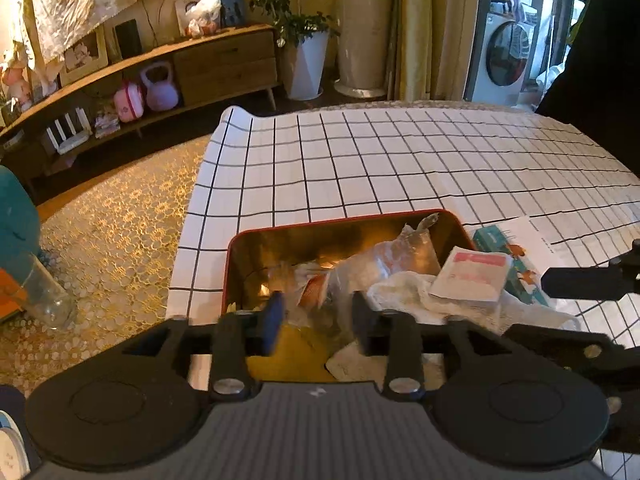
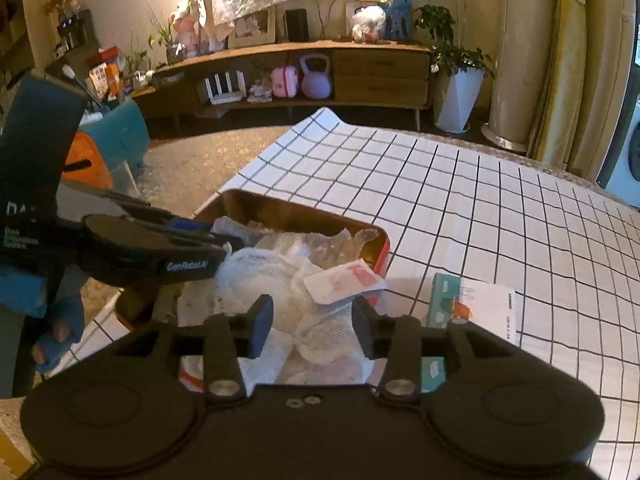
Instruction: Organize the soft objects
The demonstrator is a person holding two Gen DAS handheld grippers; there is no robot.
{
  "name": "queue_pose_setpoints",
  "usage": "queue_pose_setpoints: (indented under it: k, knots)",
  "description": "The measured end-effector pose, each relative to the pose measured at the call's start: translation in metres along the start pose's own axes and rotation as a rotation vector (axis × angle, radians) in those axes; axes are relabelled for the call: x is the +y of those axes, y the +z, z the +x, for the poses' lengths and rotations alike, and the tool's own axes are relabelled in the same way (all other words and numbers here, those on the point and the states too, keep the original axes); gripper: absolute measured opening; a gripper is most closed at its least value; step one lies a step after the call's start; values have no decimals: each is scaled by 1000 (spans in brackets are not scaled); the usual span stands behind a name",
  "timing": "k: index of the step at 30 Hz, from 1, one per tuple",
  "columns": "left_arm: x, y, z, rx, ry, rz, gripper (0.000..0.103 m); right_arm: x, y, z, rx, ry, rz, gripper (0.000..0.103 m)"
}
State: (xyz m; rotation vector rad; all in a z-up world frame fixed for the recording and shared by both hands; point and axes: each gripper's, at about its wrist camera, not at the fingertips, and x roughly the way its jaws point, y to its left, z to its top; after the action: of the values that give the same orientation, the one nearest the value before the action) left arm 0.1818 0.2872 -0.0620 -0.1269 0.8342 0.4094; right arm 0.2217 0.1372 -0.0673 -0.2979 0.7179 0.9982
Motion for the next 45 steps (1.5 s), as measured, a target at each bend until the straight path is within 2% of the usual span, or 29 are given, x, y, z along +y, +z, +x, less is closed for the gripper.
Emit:
queue_pose_setpoints:
  k: [1,2,7,9,15,23,31,33,36,45]
  knots:
    - [0,-1,-3,-8,-1,-1,69,1,1,-3,-6,2,1,47]
    - [0,-1,-6,-18,3,0,74,1,1,-7,-12,3,1,48]
    - [-1,-3,-24,-40,-3,-13,74,5,-3,-27,-33,17,-3,50]
    - [-2,-4,-36,-52,-12,-8,74,6,-5,-37,-48,28,-3,56]
    - [-11,-12,-73,-89,-31,11,75,9,-11,-71,-98,50,3,63]
    - [-33,-23,-114,-149,-56,48,76,10,-25,-108,-160,50,19,69]
    - [-61,-33,-147,-218,-88,83,76,5,-48,-144,-237,3,-1,77]
    - [-68,-37,-153,-226,-96,83,81,3,-54,-152,-255,-4,-1,80]
    - [-76,-43,-161,-241,-116,81,81,-2,-64,-165,-278,-17,9,82]
    - [-104,-65,-188,-300,-126,90,83,-15,-101,-200,-355,-97,39,93]
